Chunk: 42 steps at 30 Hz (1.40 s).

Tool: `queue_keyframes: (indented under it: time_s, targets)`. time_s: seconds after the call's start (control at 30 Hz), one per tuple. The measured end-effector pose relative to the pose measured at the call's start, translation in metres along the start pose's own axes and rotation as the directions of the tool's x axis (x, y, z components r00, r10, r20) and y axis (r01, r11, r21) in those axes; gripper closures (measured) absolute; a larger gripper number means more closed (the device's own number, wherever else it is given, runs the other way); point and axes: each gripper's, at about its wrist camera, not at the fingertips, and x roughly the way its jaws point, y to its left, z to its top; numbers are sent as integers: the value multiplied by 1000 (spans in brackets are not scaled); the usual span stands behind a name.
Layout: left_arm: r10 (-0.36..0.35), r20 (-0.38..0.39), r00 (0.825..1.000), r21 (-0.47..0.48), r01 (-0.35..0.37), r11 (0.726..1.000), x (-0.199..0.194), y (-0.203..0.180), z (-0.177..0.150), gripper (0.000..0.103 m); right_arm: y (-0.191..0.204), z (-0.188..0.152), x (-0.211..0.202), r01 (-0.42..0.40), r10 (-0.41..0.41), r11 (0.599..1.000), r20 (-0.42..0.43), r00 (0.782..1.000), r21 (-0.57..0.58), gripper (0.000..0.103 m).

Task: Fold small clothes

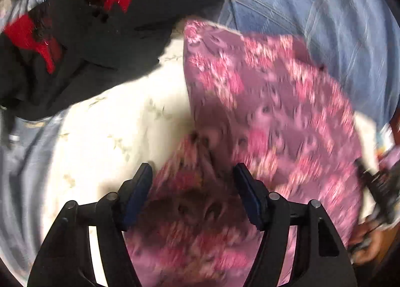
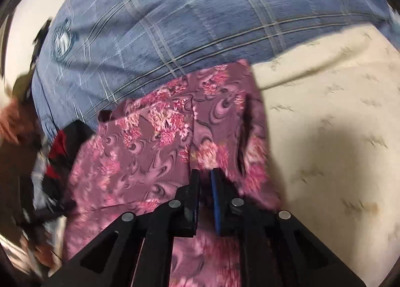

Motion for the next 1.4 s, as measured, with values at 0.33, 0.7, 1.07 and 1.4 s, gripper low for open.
queue_keyframes:
  time_s: [0.33,0.7,1.07,1.4]
  targets:
    - [-96,-93,991,-217,74,973,-65,92,-73,35,-62,-94,-133,80,-80,996,0,997,26,62]
    - [-108,-144,984,-139,88,986,-87,84,-193,18,-88,-188,-179,-83,90,992,-66,994,96,54]
    - [-121,-182,976,-5,122,992,-95,57,-246,32,-71,-228,-181,-177,176,984,-194,965,14,55]
    - [-283,-198,938,-118,264,957,-105,64,-239,97,-54,-229,-189,-227,206,971,-231,951,-70,96]
